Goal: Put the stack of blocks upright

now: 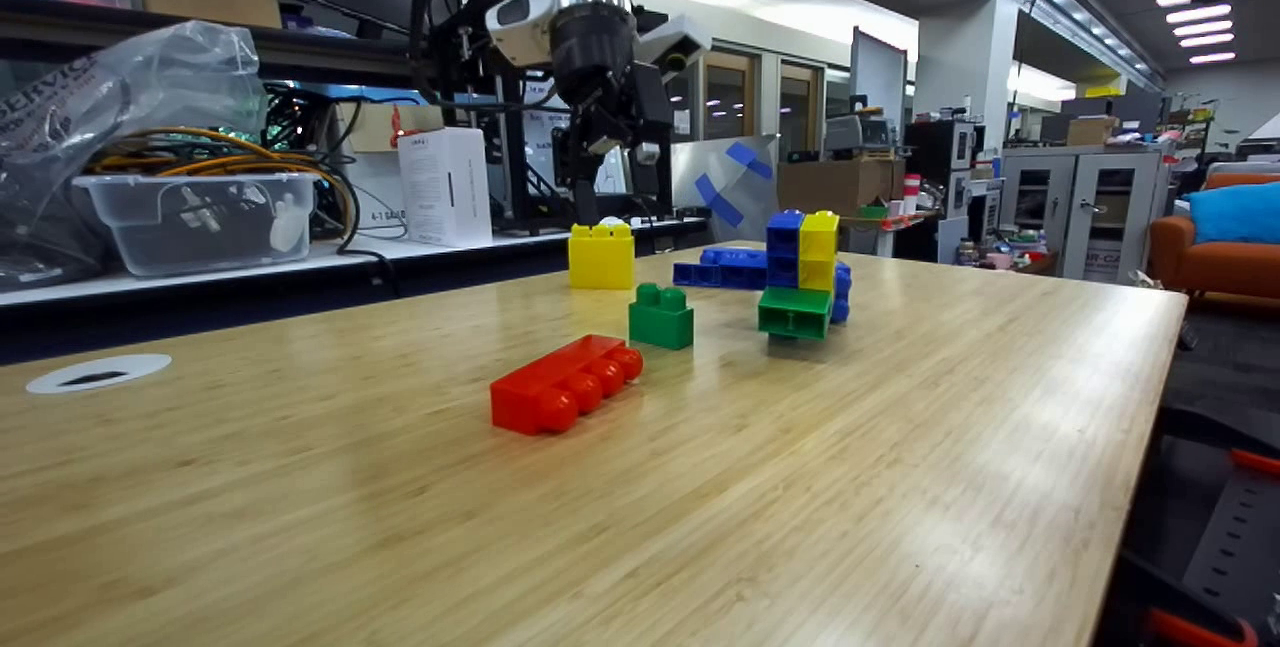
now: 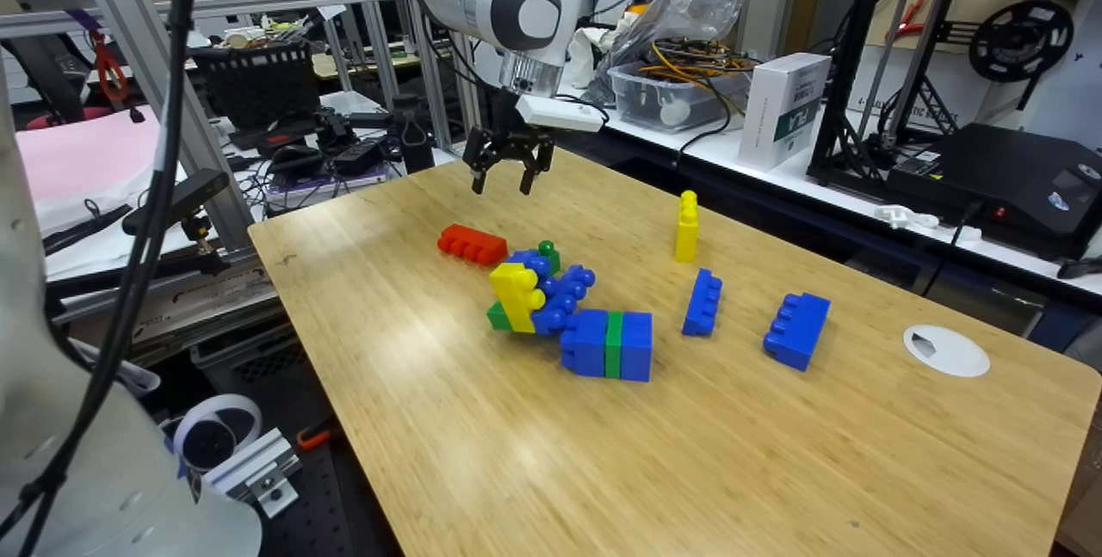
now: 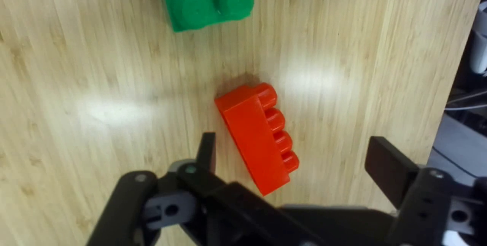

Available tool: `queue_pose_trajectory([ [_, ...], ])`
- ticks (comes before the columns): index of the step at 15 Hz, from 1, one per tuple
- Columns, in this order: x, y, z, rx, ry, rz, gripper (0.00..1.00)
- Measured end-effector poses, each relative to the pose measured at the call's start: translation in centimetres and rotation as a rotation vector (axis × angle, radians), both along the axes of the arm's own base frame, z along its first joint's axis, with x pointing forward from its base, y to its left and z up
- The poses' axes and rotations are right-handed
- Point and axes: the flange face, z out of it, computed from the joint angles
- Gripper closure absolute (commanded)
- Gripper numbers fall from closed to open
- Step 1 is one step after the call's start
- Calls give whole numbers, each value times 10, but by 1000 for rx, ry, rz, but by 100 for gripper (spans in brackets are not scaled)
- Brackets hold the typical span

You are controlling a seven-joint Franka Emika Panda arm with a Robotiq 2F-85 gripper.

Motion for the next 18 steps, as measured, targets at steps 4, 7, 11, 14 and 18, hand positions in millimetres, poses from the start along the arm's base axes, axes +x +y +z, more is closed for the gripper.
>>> queue_pose_trajectory([
  [4,21,-27,-3,-1,-62,-219,0],
  [7,29,-52,-12,-34,-87,-375,0],
  [11,27,-69,-25,-106,-95,-555,0],
  [14,22,-73,-29,-186,-112,-655,0],
  [18,15,-82,-34,-290,-140,-744,0],
])
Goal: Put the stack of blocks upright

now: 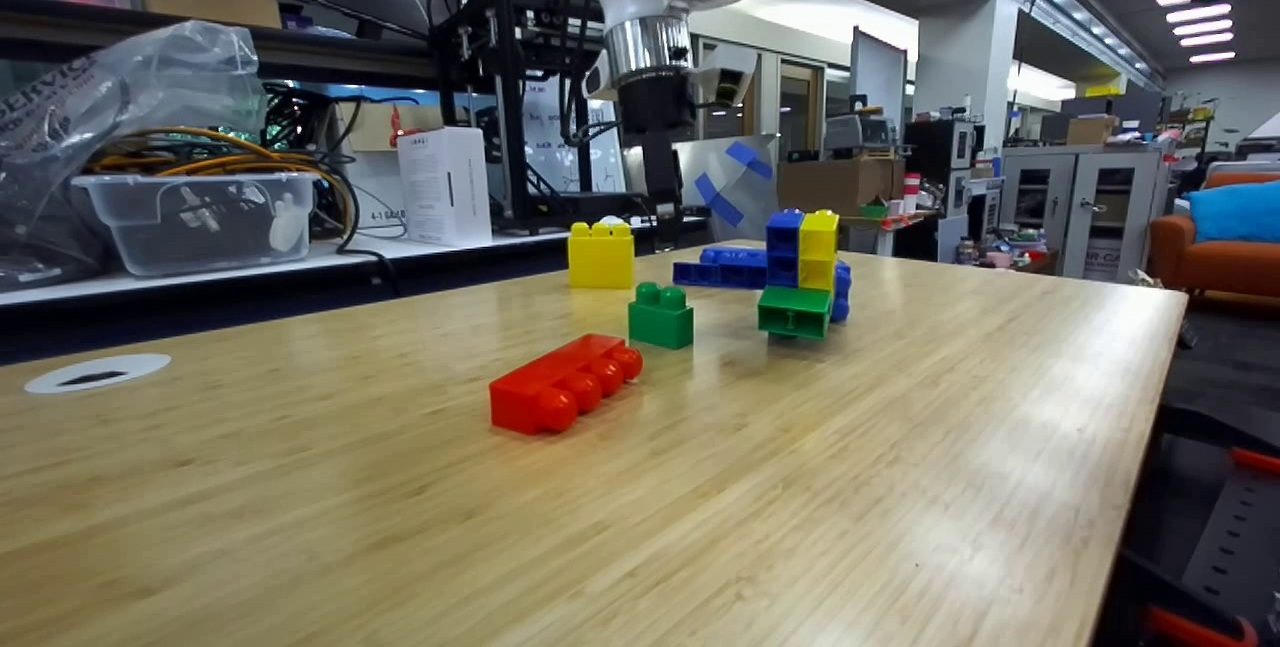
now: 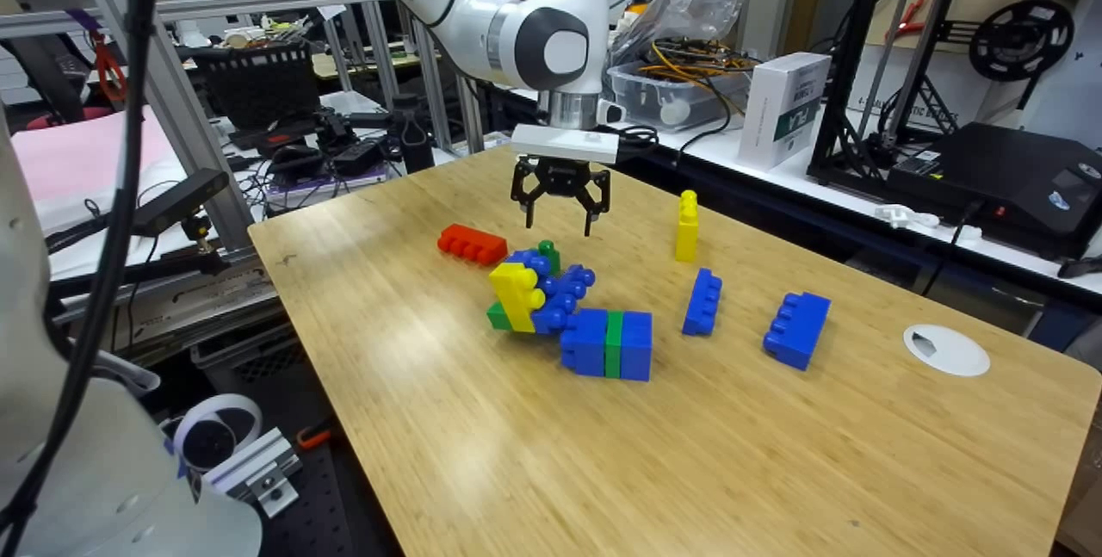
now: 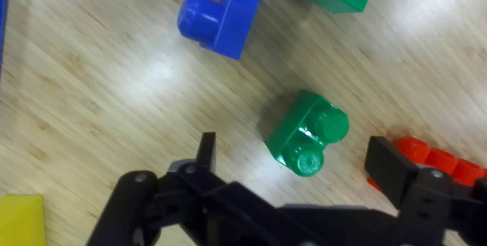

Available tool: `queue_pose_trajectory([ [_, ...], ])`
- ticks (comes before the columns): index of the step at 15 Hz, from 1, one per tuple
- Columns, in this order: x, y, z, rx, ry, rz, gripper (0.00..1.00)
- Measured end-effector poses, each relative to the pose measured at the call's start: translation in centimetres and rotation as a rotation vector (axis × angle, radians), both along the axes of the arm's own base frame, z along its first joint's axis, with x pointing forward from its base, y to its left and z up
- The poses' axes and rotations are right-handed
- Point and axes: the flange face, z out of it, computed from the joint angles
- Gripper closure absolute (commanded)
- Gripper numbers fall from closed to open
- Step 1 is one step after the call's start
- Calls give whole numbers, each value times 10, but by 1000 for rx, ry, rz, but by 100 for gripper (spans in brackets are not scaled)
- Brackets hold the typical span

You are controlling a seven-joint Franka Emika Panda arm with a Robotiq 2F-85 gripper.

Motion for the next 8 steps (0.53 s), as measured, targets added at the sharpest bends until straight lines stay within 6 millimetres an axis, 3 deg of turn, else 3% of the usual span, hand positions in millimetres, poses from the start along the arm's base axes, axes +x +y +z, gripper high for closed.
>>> queue_pose_trajectory([
  [8,-16,-24,-13,-91,18,-103,0],
])
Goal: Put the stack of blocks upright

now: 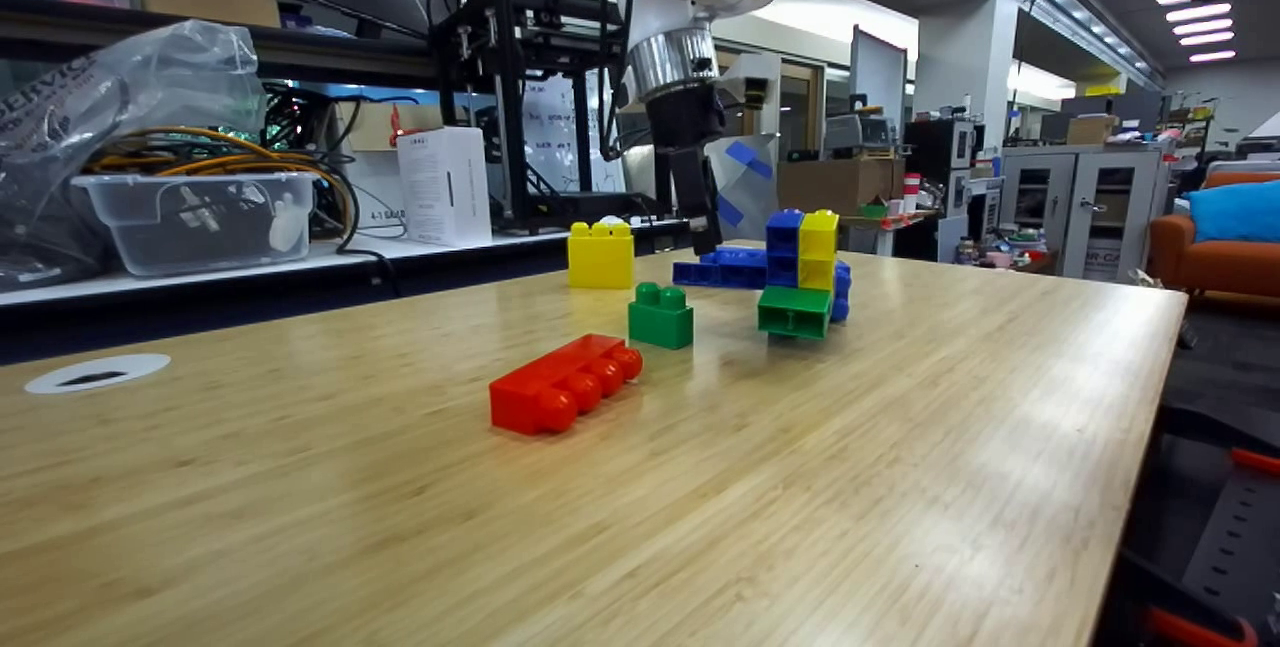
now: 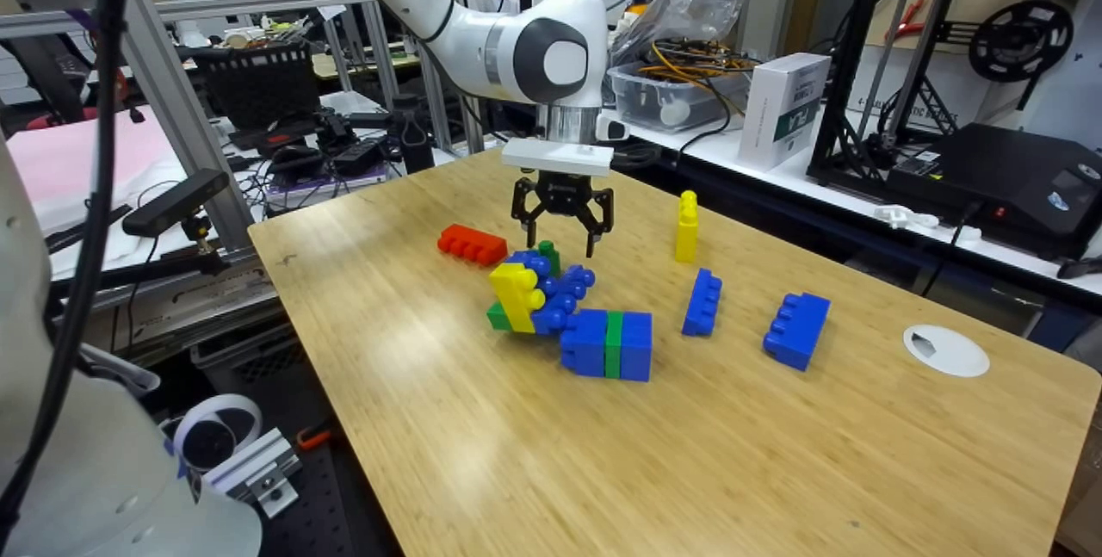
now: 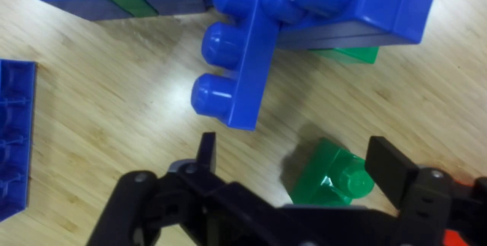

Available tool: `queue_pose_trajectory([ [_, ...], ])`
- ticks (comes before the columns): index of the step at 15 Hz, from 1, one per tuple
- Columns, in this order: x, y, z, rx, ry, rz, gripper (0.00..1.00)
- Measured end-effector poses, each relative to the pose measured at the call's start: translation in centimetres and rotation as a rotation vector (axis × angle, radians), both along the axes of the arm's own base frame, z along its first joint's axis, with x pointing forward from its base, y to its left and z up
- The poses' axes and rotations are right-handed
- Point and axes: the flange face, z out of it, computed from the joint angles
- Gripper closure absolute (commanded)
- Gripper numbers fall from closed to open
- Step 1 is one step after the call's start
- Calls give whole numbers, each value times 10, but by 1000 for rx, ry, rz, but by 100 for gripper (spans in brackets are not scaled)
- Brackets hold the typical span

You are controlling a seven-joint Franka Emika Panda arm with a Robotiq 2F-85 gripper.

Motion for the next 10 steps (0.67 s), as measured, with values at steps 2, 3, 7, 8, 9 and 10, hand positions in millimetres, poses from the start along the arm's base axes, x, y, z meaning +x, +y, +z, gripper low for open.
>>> queue_pose_trajectory([
  [2,-4,-5,-4,-12,7,-12,0],
  [3,-6,-9,-5,-16,10,-17,0],
  [7,-12,-22,-12,-20,16,-38,0],
  [8,-13,-24,-14,-20,17,-41,0],
  [9,-14,-25,-16,-20,18,-42,0],
  [10,-15,-26,-17,-20,18,-43,0],
])
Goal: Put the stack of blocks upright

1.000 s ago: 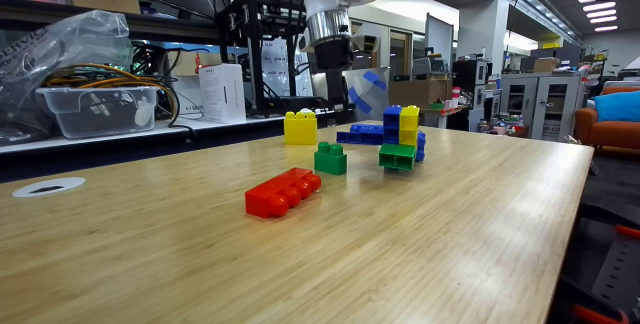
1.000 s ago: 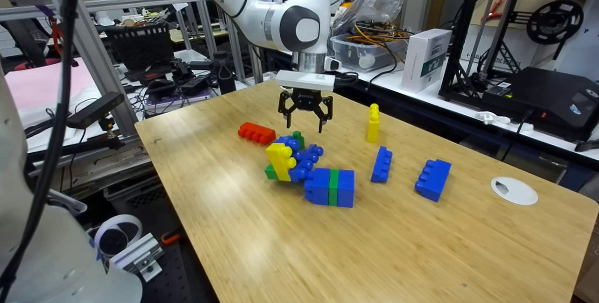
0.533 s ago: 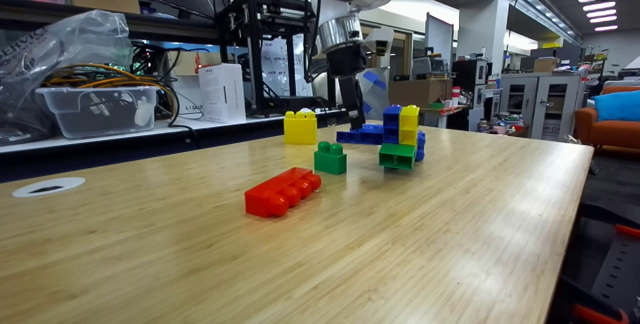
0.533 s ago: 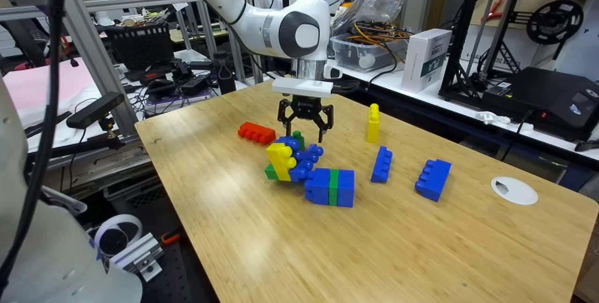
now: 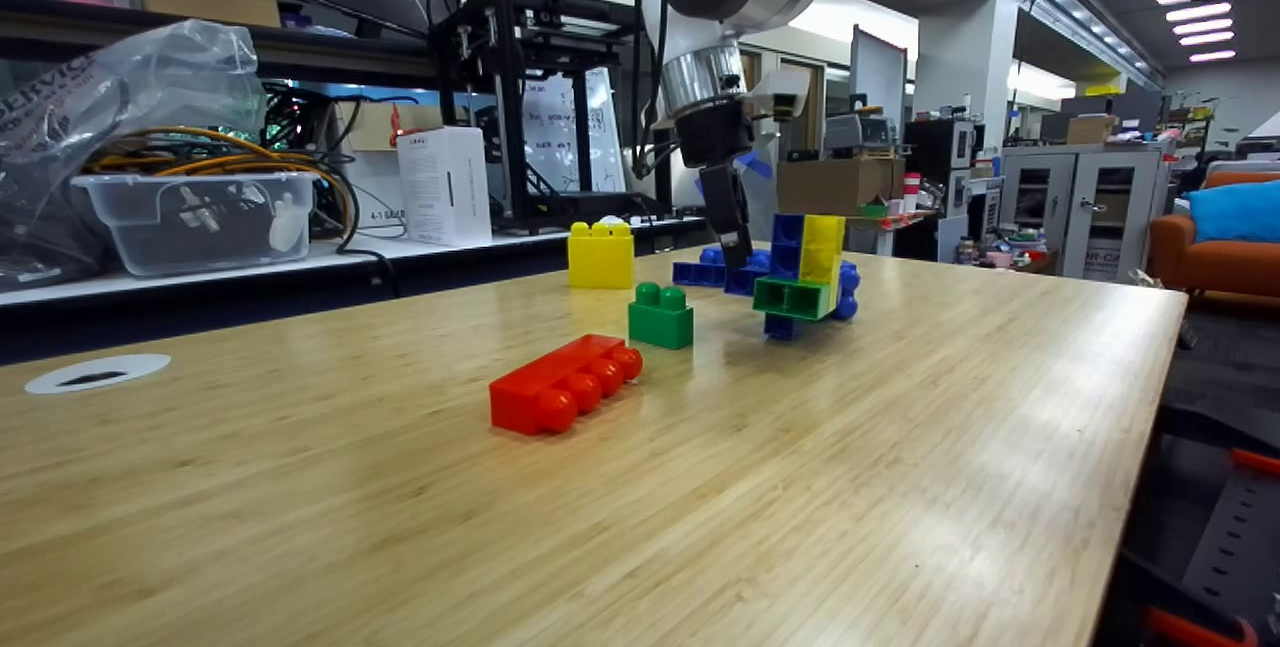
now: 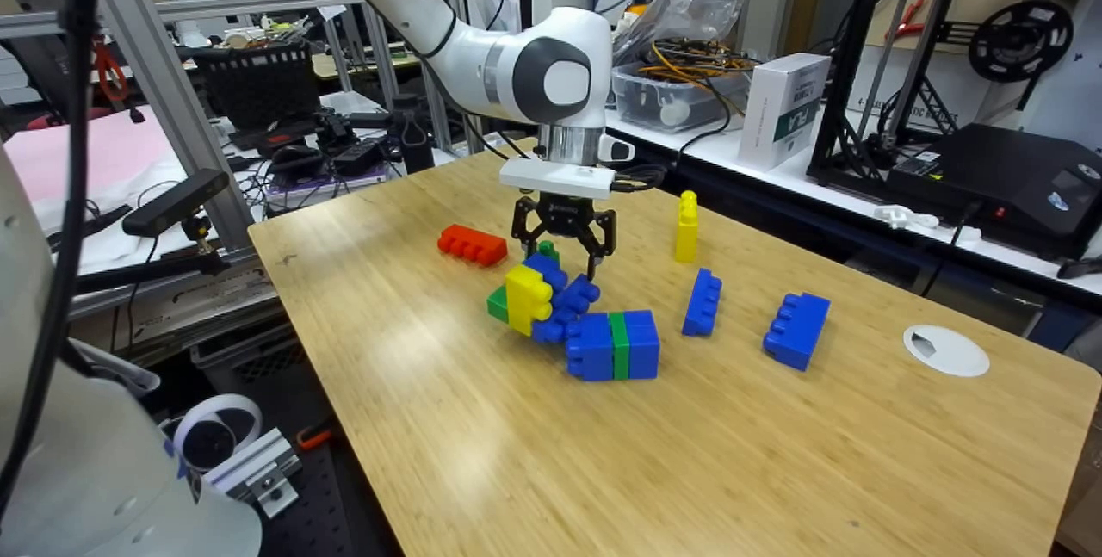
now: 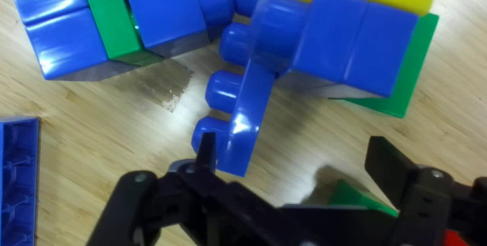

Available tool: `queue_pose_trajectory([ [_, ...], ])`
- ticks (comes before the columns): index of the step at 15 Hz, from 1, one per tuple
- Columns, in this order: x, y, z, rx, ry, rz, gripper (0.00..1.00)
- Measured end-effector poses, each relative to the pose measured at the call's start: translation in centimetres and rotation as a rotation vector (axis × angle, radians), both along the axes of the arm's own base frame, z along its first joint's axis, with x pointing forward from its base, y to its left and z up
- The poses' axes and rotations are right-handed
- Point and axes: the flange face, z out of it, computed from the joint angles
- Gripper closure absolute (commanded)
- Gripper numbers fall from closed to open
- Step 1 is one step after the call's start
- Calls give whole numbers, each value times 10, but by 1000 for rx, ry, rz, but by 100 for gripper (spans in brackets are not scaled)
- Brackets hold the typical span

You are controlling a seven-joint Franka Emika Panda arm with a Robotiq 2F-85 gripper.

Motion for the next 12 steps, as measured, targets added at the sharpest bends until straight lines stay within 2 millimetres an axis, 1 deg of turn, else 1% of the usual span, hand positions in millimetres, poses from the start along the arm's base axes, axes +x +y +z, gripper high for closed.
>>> queue_pose_trajectory([
  [7,-1,0,-1,-11,-25,18,0],
  [12,-3,-4,20,-54,-72,18,0],
])
